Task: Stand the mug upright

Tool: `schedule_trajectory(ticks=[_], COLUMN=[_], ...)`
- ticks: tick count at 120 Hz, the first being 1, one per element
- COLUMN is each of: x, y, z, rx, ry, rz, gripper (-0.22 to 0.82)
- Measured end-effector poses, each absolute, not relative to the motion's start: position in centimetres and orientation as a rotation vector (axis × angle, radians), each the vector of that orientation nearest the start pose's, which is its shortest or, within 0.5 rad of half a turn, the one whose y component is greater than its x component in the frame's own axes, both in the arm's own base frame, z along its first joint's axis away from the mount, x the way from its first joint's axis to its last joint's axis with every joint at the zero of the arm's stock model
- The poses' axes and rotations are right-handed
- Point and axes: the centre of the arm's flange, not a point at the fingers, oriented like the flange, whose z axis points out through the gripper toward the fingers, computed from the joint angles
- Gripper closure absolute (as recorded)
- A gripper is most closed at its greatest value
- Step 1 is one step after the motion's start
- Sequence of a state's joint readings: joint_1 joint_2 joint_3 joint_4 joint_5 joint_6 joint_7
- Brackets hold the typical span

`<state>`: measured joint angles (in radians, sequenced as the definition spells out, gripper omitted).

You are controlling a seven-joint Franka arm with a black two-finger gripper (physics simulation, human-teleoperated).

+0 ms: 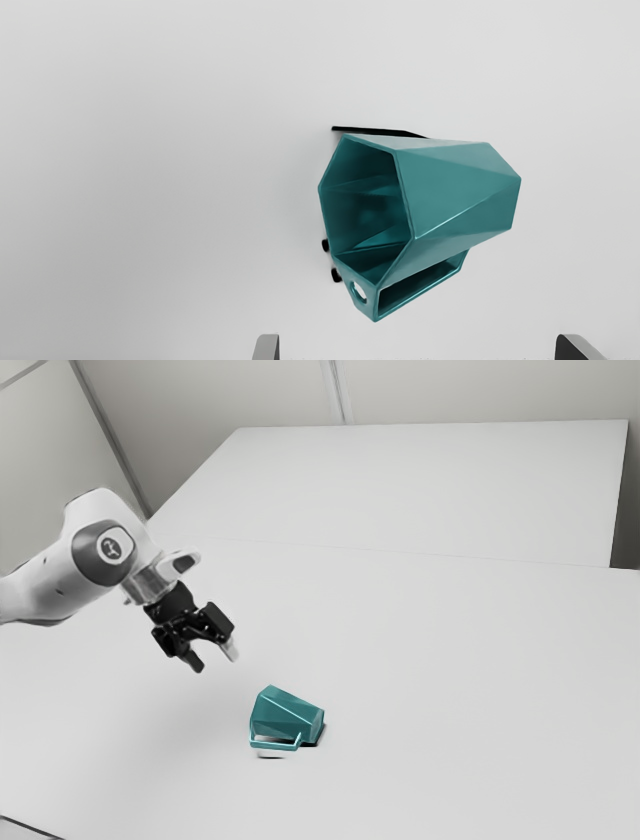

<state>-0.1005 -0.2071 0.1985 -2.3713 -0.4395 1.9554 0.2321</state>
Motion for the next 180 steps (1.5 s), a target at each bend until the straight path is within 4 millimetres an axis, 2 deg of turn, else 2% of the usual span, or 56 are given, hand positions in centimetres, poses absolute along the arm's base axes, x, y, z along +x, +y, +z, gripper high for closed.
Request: schedule_trajectory(ticks=[12,33,74,96,109,125,137,147,180], x=[44.4,43.6,43.8,44.3,44.7,44.9,44.6,44.5,43.8], y=[1.3,1.0,0.2,-0.3,-0.3,-0.7,-1.0,-1.3,-2.1], z=[36.7,33.9,31.8,32.1,32.5,32.6,31.9,31.1,30.4], rx=[-3.612,-3.655,-3.743,-3.738,-3.75,-3.781,-3.801,-3.811,-3.789], ry=[-0.205,-0.353,-0.52,-0.325,-0.31,-0.401,-0.516,-0.635,-0.927], rz=[0.32,0.295,0.156,0.082,0.051,0.064,0.143,0.224,0.423], gripper=[0.0,0.0,0.0,0.0,0.0,0.0,0.0,0.05,0.36])
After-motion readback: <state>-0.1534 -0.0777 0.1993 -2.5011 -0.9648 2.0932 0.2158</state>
